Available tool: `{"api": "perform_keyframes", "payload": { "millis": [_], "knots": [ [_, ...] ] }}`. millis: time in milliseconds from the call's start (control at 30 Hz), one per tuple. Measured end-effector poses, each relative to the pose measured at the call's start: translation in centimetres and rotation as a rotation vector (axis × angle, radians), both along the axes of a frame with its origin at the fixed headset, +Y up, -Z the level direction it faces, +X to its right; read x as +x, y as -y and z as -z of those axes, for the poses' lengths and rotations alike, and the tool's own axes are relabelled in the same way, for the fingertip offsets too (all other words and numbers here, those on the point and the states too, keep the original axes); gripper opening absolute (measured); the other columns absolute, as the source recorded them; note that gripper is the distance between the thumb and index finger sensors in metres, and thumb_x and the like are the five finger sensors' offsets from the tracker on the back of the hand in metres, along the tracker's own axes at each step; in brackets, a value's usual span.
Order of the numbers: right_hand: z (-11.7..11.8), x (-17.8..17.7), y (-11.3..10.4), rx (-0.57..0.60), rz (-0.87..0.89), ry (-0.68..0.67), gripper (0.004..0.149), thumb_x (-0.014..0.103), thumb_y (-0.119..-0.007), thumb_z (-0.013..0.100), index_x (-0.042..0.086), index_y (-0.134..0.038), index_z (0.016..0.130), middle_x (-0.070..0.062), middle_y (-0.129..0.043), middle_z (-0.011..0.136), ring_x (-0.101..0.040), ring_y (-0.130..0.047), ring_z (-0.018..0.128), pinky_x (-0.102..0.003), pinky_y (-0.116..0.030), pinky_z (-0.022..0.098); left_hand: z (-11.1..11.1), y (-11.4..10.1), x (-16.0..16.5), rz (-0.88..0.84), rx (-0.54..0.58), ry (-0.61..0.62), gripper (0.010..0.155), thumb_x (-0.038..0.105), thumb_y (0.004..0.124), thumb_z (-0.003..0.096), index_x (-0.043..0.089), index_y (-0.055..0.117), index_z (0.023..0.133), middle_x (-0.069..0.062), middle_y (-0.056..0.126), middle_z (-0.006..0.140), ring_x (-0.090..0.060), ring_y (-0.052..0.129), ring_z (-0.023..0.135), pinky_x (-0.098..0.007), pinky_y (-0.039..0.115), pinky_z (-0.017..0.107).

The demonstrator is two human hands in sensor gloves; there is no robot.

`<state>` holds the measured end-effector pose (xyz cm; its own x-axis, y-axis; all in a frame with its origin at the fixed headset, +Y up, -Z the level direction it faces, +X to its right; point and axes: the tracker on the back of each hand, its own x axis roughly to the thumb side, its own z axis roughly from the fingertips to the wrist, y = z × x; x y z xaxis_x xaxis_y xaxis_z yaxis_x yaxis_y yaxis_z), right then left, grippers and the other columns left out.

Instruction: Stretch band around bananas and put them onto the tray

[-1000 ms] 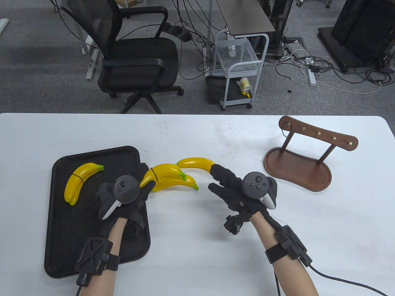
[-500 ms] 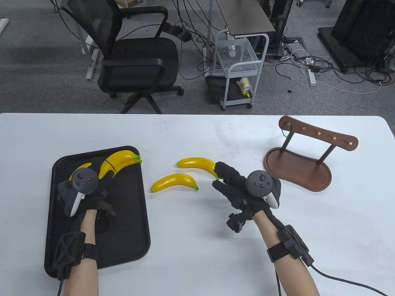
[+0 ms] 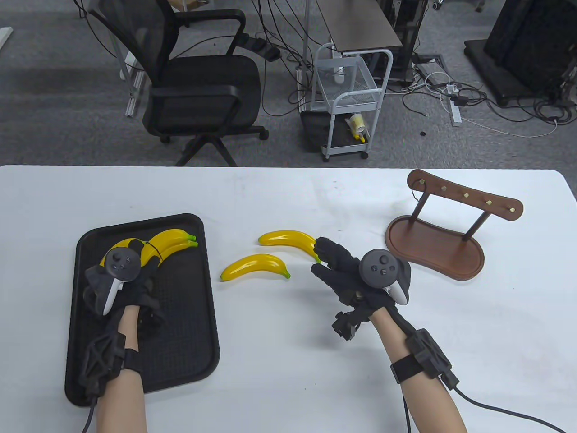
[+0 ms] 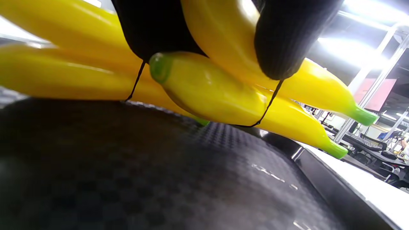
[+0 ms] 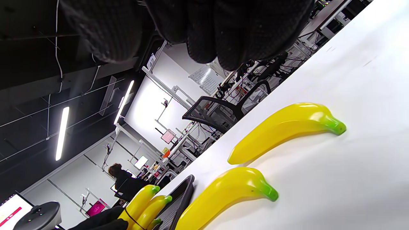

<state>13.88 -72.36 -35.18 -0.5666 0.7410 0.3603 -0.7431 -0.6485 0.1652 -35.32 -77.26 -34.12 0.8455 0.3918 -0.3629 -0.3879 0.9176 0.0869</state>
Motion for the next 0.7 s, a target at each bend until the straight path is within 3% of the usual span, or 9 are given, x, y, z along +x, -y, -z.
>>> {"api": "perform_keyframes", "payload": {
  "millis": [333, 700],
  "knots": [
    [0.0, 0.0, 0.1, -0.007, -0.013, -0.006, 0.067, 0.043, -0.072, 0.057, 0.009, -0.050, 0.111, -0.018, -0.064, 0.109, -0.042, -0.074, 0.094, -0.053, -0.070, 0.063, 0.0, 1.5, -0.1, -0.002, -0.039, -0.015, 0.064, 0.044, 0.085, 0.0584, 0.022, 0.055, 0.111, -0.003, 0.076, 0.110, -0.028, 0.090, 0.094, -0.045, 0.075, 0.073],
    [0.1, 0.1, 0.1, -0.012, -0.011, -0.004, 0.067, 0.043, -0.072, 0.057, 0.009, -0.050, 0.111, -0.018, -0.064, 0.109, -0.042, -0.074, 0.094, -0.053, -0.070, 0.063, 0.0, 1.7, 0.1, -0.021, -0.037, -0.010, 0.064, 0.045, 0.083, 0.0583, 0.024, 0.055, 0.111, -0.002, 0.074, 0.112, -0.028, 0.088, 0.097, -0.046, 0.073, 0.075]
  ]
}}
